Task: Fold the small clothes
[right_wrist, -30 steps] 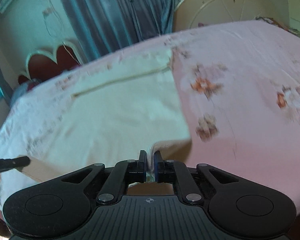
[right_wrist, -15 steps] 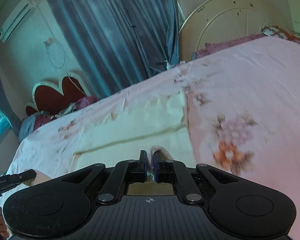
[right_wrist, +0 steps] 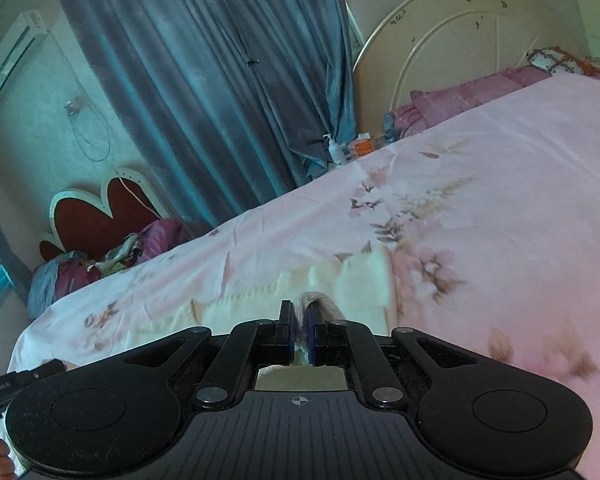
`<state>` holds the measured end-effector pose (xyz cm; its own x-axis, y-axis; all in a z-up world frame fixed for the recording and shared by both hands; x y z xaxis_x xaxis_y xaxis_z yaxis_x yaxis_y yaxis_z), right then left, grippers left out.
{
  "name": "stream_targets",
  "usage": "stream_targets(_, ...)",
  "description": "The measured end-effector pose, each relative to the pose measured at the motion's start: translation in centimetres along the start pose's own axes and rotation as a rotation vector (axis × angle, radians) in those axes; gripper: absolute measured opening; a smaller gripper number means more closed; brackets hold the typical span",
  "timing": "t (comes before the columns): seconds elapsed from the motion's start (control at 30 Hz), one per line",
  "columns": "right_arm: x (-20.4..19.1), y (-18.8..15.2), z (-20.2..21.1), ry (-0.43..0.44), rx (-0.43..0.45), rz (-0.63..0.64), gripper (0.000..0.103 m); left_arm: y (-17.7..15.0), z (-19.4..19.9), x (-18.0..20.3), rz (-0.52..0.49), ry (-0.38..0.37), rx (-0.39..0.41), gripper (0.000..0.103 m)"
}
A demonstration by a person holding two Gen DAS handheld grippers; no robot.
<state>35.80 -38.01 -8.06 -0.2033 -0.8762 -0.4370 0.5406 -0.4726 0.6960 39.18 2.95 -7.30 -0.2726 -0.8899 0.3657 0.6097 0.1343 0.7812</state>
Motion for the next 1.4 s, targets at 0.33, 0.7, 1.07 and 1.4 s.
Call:
stream_targets(0.33,1.7,2.3,-8.7,-0.036,-0.077,-0.048,0.005,1.7,-7.9,-2.1,0.052,0.084,-0.087,0.006)
stream_targets(0.7,3.9,2.9,-12.4,-0.107,-0.1,-0.102,0.045,3.0,-11.0,-3.6,0.053,0.226,-0.088,0.081)
stream_targets(1.07,2.8,1.9,-12.8,-0.086,-0.143,0.146,0.054,1.0,-11.5,-3.1,-0.135,0.138,-0.171,0.06)
stream_targets(1.4,2.3,0.8,-14.6,-0.063,-0.188,0.232,0.02,-0.4,-13.2,-3.5,-0.145,0.139,-0.2,0.004)
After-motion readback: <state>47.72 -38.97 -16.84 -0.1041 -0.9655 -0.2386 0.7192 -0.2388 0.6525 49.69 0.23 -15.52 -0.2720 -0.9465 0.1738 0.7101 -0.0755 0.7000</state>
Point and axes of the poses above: each gripper's, at about its wrist camera, not at the fingertips, and z roughly against the way its jaws point, x to its right, y to its top, the point moved 2 cm from there along -z, roughly the way its jaws point, and after that the axes turned 4 degrees about -y, right-handed, at the moved point
